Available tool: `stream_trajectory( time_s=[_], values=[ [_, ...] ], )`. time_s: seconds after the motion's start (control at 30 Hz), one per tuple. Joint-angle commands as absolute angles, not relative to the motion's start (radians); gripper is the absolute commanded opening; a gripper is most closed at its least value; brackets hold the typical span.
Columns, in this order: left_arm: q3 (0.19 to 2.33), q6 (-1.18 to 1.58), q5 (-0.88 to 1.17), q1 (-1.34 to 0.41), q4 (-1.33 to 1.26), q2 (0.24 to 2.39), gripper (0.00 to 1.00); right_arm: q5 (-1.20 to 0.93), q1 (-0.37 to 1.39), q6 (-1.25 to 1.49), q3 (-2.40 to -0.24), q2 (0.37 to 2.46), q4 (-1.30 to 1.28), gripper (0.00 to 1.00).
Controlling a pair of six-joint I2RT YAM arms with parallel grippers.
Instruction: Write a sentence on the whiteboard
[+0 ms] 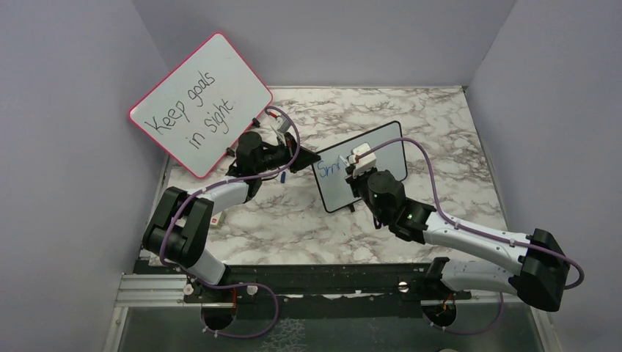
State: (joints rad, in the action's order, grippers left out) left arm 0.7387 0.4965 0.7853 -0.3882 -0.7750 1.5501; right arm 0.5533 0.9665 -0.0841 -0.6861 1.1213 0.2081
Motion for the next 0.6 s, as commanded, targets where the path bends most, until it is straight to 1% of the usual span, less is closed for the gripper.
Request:
stream_trajectory(
  time_s=[0.0,0.2,0.57],
  values=[
    [0.75,0.489,0.824,-0.4,-0.758,1.551,0.0,0.534,0.958,-0.097,-0.722,1.131,0.256,0.01],
    [0.75,0.491,0.825,-0.4,-0.758,1.551,0.0,0.535,0.953,-0.094,-0.726,1.133,0.247,0.01],
    [0.749,0.491,0.822,-0.4,-0.758,1.548,0.0,0.536,0.952,-0.046,-0.705,1.114,0.148,0.01]
  ],
)
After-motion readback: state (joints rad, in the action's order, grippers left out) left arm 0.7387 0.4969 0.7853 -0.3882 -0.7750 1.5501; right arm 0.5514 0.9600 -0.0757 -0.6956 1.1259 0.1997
